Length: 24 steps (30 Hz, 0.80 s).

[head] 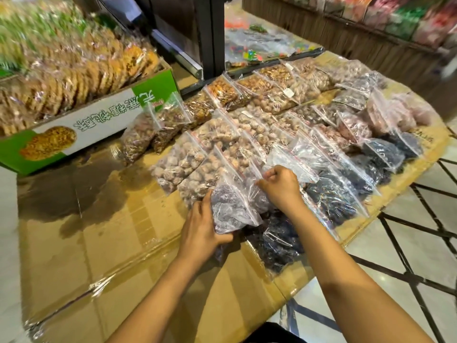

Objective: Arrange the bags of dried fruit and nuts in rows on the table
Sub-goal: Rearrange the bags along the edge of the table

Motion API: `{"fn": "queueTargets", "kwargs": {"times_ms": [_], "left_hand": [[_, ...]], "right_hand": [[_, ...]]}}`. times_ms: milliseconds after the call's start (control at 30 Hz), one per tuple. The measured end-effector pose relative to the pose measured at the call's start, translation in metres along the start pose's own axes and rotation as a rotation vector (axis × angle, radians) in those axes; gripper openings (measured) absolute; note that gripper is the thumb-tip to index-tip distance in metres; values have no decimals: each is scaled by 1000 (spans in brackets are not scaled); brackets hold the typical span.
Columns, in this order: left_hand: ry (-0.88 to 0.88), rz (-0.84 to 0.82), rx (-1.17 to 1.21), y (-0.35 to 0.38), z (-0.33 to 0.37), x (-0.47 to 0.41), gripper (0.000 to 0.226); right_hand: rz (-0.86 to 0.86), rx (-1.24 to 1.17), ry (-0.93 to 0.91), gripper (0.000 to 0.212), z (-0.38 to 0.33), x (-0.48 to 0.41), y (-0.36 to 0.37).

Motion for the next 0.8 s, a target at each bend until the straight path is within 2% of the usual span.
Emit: {"fn": "queueTargets", "kwargs": {"times_ms": [67, 167, 333, 433, 533, 600, 633, 700, 767, 800], "left_hand": [[-22, -47, 0, 5, -2, -2, 129], [-28, -76, -7, 9, -4, -5, 133], [-12, -91, -22, 6, -6, -11, 130], [22, -61, -50, 4, -8, -11, 127], [90, -76, -43, 2, -5, -9, 126], [73, -105, 78, -8, 1, -8, 128], [12, -67, 201, -20, 1, -11, 125], [-80, 147, 394, -52, -14, -26, 109], [-105, 345, 337, -86, -38, -53, 103], [-115, 378, 278, -98, -50, -70, 104]], "right_hand": [[16, -32, -33, 15, -2, -6, -5], [-29, 62, -82, 9, -6, -8, -7], [-78, 195, -176, 20, -10, -10, -2], [-5, 239, -222, 17, -13, -14, -5], [143, 311, -222, 18, -16, -20, -17], [182, 368, -273, 15, -28, -24, -20], [148, 365, -295, 15, -37, -26, -17], [15, 293, -323, 16, -53, -29, -3], [-55, 289, -370, 21, -70, -34, 14], [-50, 338, -406, 23, -77, -37, 24]]}}
Point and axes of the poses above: each hand's wrist, its own x-axis away from the middle knuckle, its own y-axis out of the palm, z = x × y, the point moved 6 cm from there along -x, towards the middle knuckle, and after that the axes turned 10 degrees about x, right-handed, at the moved point
